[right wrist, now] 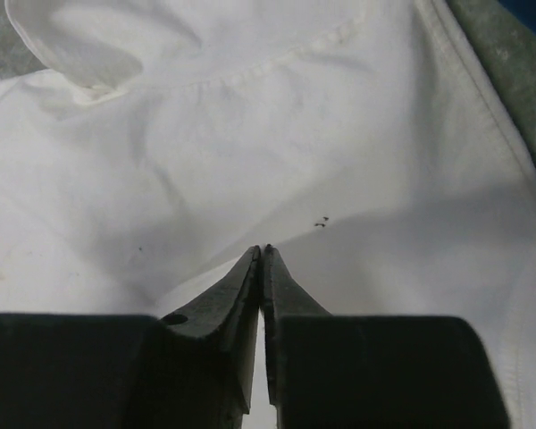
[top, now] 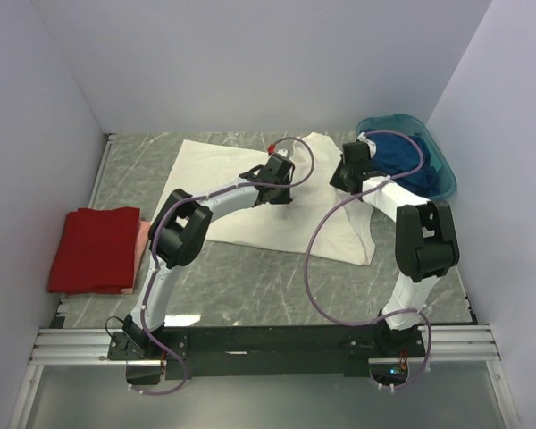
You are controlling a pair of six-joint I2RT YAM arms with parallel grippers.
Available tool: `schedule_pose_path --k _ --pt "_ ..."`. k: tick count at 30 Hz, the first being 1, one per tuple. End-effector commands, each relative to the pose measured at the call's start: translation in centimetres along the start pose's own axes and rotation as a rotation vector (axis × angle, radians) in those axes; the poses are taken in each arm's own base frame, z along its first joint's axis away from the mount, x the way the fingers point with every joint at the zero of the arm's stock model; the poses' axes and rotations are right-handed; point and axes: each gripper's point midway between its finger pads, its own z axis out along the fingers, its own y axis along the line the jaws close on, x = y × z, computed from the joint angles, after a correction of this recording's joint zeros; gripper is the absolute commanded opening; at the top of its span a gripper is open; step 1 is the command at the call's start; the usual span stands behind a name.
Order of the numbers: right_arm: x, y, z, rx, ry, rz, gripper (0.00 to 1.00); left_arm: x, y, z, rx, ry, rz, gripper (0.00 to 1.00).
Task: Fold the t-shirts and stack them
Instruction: Fold the tshirt
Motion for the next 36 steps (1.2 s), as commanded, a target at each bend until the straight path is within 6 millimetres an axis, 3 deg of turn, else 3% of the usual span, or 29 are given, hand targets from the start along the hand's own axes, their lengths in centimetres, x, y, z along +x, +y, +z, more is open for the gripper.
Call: schedule_pose_path --k 1,2,5,6,8,9,12,14,15,17,18,19,21,22,25,31,36 --pt "-2.8 0.7 0.0 -0.019 -0.056 0.004 0.13 -3.0 -0.3 -1.2 0.000 -0.089 -0.016 0.25" --pt "-3.0 0.7 0.0 -0.018 -0.056 0.006 0.26 -3.4 -0.2 -1.4 -0.002 -0.096 -0.014 0.30" --pt "-3.7 0.5 -0.6 -0.013 -0.039 0.012 0.44 -5.0 0.8 -2.4 -0.020 -0.123 -0.031 0.44" --pt "-3.9 0.4 -0.8 -0.009 -0.033 0.014 0.46 -6.5 1.2 -3.5 -0.021 -0.153 -0.046 0.50" --pt "-4.0 0.3 -2.0 0.003 -0.022 0.020 0.51 -6.6 2.3 -4.4 -0.032 -0.160 -0.076 0.53" --pt "-3.9 0.3 -2.5 -0.002 -0.015 0.025 0.51 -8.1 2.7 -6.1 -0.025 -0.195 -0.101 0.54" --pt "-2.8 1.1 -5.2 -0.062 0.012 0.071 0.51 -7.2 5.4 -7.9 -0.080 -0.193 -0.179 0.54" --pt "-0.2 0.9 -5.8 -0.062 0.059 0.083 0.51 -6.7 6.9 -9.4 -0.122 -0.185 -0.255 0.52" --pt "0.2 1.1 -6.6 -0.075 0.064 0.106 0.51 -5.3 8.7 -9.3 -0.158 -0.156 -0.283 0.51" --pt "3.0 1.1 -7.2 -0.082 0.109 0.110 0.50 -4.5 10.0 -10.4 -0.183 -0.152 -0.354 0.47" --pt "3.3 1.4 -8.0 -0.103 0.099 0.119 0.50 -2.9 11.9 -10.3 -0.219 -0.126 -0.380 0.46" --pt "5.0 0.9 -8.1 -0.098 0.115 0.140 0.50 -2.6 12.2 -10.3 -0.208 -0.133 -0.411 0.46" --pt "5.7 1.1 -9.1 -0.121 0.102 0.177 0.50 -1.1 14.4 -10.9 -0.232 -0.124 -0.459 0.45" --pt "7.1 0.4 -9.0 -0.114 0.113 0.190 0.50 -0.7 14.9 -10.9 -0.229 -0.124 -0.479 0.44" --pt "8.5 -0.3 -9.2 -0.123 0.121 0.233 0.50 0.2 16.8 -11.1 -0.237 -0.118 -0.517 0.41" --pt "10.7 -2.0 -8.2 -0.076 0.145 0.281 0.50 0.9 19.8 -11.7 -0.295 -0.159 -0.531 0.41" --pt "12.6 -4.2 -7.3 0.007 0.191 0.328 0.50 2.6 22.0 -11.3 -0.383 -0.134 -0.536 0.40"
